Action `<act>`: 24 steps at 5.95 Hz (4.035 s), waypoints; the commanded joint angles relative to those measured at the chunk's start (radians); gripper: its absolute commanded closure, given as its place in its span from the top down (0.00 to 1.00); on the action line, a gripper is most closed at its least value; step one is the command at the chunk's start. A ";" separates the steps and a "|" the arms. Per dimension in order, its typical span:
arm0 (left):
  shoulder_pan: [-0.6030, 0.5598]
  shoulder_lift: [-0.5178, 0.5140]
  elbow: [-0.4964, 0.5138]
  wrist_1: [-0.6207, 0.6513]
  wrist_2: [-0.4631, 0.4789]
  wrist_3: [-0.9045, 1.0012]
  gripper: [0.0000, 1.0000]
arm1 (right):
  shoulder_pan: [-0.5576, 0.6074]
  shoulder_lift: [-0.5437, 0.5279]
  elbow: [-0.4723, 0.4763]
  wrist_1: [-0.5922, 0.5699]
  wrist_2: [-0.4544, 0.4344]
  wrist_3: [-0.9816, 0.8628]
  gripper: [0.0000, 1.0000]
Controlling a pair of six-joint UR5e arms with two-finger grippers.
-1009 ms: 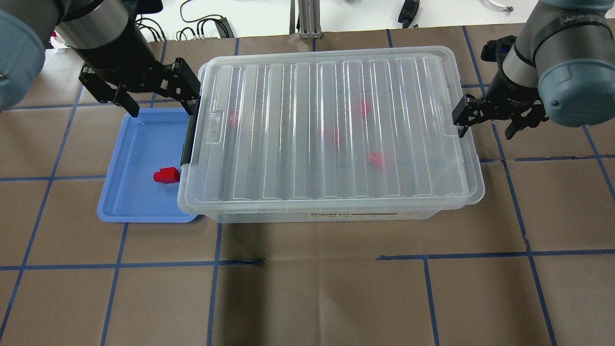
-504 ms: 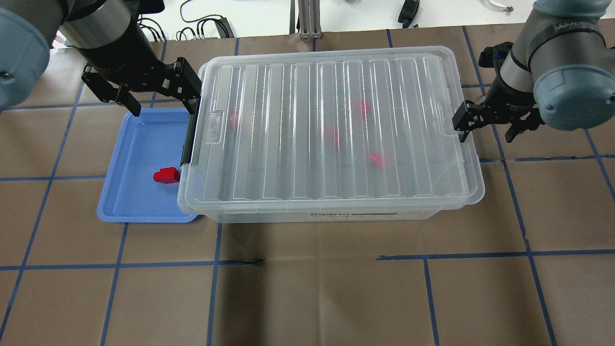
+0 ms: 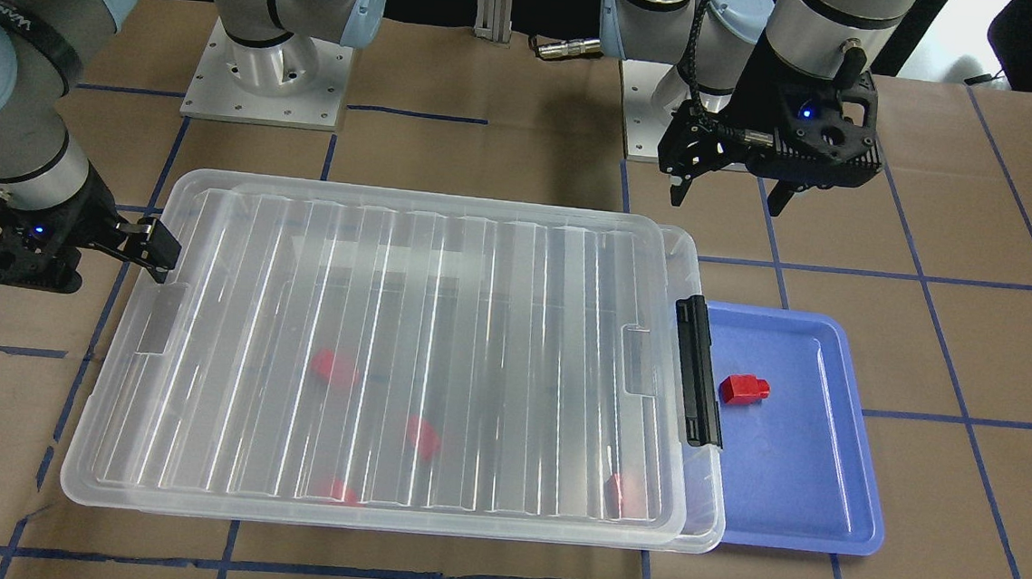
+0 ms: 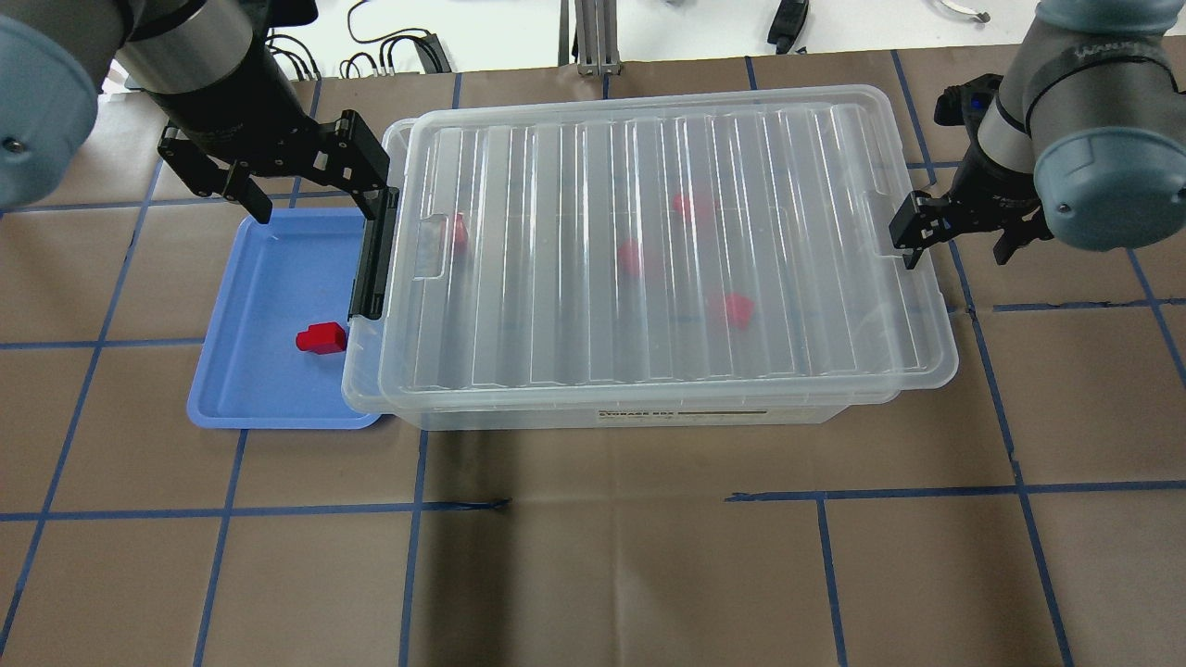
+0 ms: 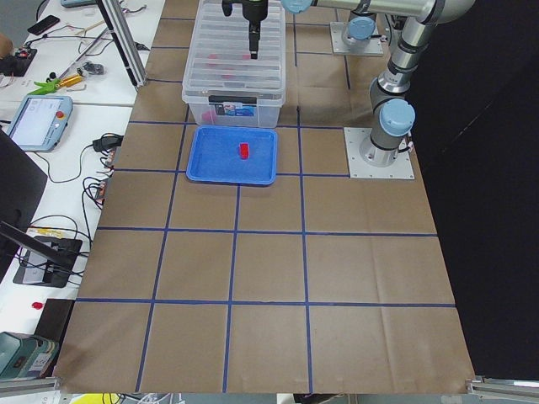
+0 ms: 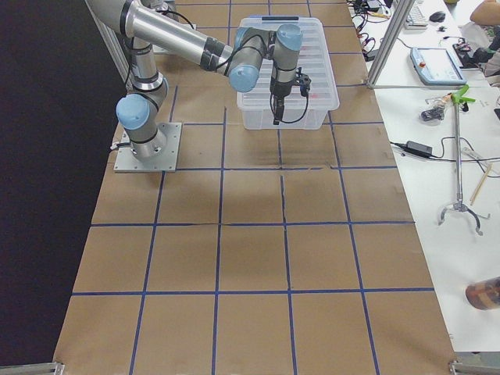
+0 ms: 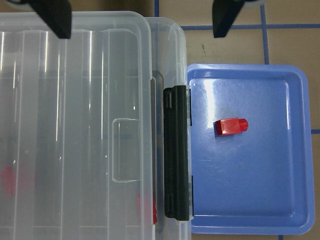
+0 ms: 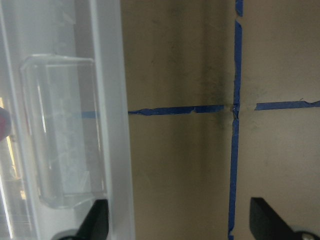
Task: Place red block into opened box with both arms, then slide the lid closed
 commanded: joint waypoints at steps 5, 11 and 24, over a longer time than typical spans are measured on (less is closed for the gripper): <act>0.006 0.023 -0.007 -0.002 0.004 0.171 0.98 | -0.156 0.001 -0.003 -0.002 -0.004 -0.176 1.00; 0.192 -0.027 -0.192 0.178 0.000 1.020 0.97 | -0.307 0.001 -0.003 -0.070 -0.031 -0.336 1.00; 0.301 -0.386 -0.398 0.656 -0.013 1.745 0.58 | 0.252 -0.079 -0.371 0.476 0.139 0.392 1.00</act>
